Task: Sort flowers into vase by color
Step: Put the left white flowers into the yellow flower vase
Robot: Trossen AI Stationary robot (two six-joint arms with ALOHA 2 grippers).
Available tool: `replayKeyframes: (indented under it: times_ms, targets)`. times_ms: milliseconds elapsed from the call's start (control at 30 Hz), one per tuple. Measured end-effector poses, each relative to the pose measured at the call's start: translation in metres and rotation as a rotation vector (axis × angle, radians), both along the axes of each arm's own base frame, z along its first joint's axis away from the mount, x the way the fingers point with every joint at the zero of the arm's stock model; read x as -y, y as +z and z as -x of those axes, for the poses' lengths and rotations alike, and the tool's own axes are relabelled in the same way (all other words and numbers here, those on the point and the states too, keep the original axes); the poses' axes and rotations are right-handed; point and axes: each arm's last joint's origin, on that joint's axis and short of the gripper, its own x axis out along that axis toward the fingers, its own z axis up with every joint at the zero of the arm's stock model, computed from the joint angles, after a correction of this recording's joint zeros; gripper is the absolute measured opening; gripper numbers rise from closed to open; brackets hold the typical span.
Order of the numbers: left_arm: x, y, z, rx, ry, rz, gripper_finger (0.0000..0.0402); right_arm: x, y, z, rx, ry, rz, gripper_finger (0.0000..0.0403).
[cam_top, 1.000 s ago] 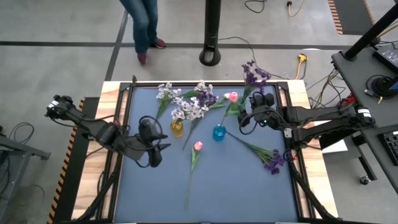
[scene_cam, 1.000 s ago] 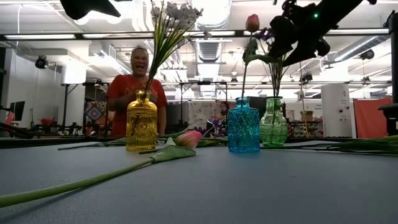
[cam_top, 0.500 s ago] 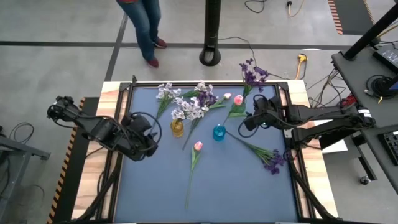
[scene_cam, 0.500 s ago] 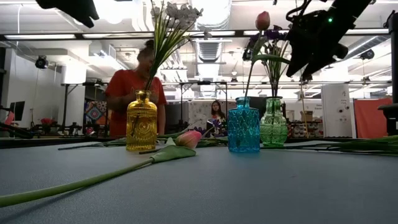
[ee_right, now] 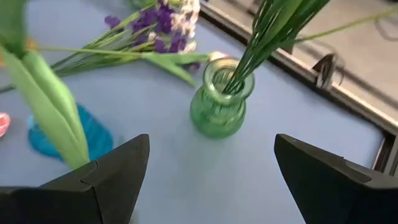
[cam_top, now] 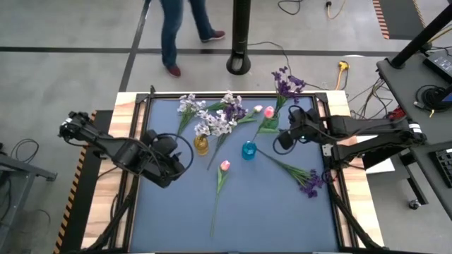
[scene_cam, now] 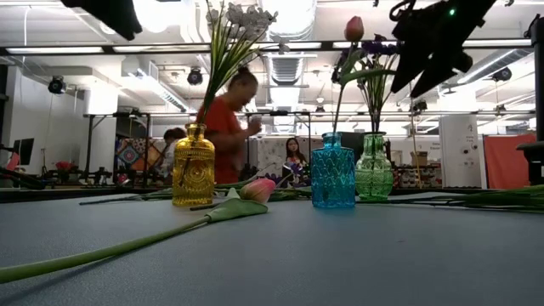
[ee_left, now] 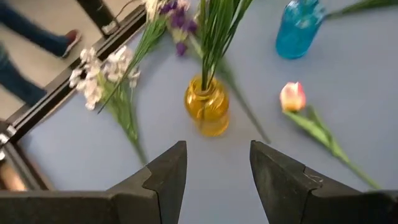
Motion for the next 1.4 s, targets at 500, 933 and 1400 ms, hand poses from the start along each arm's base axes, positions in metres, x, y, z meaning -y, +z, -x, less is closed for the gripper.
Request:
replayKeyframes:
  times_ms: [500, 933, 1400]
  targets:
    - [0.005, -0.020, -0.008, -0.129, 0.047, -0.019, 0.0160, -0.011, 0.014, 0.011, -0.054, 0.013, -0.162, 0.0338]
    - [0.016, -0.058, -0.023, -0.271, 0.139, 0.072, 0.0159, -0.019, 0.005, 0.023, -0.158, 0.027, -0.246, 0.0338]
    - [0.016, -0.100, -0.030, -0.277, 0.159, 0.139, 0.0120, -0.025, -0.009, 0.025, -0.183, 0.037, -0.210, 0.0338]
